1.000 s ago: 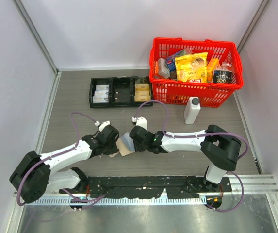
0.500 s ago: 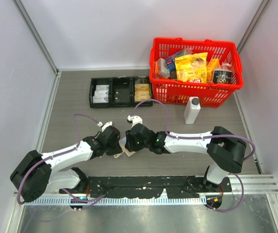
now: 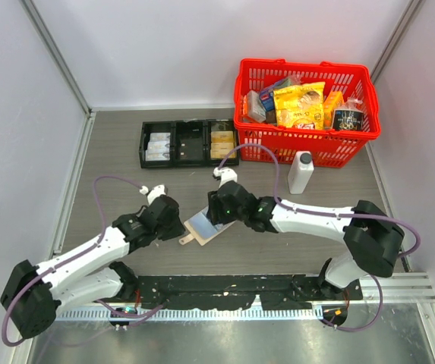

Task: Take the credit cards out of the card holder
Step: Remove the credit card from the card holder.

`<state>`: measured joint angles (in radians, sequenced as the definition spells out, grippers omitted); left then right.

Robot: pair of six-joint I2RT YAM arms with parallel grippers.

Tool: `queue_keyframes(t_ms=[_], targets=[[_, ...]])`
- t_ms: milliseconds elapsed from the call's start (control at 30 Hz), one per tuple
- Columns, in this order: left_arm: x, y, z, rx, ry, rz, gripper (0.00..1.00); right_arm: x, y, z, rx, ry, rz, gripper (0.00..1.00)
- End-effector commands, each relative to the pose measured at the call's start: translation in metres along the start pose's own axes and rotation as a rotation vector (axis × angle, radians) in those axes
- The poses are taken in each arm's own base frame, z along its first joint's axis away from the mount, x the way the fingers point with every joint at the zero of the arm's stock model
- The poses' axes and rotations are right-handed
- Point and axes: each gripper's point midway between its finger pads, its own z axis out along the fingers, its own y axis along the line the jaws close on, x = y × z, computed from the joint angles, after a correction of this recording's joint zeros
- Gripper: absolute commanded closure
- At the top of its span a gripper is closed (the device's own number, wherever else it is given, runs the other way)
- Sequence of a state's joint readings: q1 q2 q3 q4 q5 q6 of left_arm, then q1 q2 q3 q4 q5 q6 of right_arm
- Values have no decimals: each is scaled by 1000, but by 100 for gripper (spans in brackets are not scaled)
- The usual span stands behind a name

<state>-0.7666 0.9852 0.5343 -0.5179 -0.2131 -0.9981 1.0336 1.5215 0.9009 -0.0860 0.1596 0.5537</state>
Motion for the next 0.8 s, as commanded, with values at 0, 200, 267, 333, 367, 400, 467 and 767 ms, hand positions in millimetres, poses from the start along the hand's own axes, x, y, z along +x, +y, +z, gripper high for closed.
queue_keyframes(t_ms=[0, 200, 267, 333, 367, 400, 467, 767], targets=[[-28, -21, -23, 56, -86, -30, 68, -14, -42, 2, 73, -13, 41, 56], [-29, -77, -18, 263, -30, -85, 66, -17, -57, 15, 51, 5, 50, 67], [-30, -88, -10, 288, -18, -101, 66, -16, -61, 20, 45, 10, 54, 69], [-29, -94, 2, 286, -10, -120, 65, -13, -63, 24, 35, 21, 58, 71], [-30, -97, 7, 293, -10, -126, 65, -11, -65, 26, 34, 28, 55, 72], [-30, -100, 11, 294, -8, -132, 65, -6, -69, 28, 43, 42, 56, 72], [-28, -105, 19, 299, 3, -140, 65, -2, -64, 32, -2, 50, 62, 72], [-21, -108, 54, 304, 10, -202, 62, 22, -72, 37, 3, 106, 109, 74]])
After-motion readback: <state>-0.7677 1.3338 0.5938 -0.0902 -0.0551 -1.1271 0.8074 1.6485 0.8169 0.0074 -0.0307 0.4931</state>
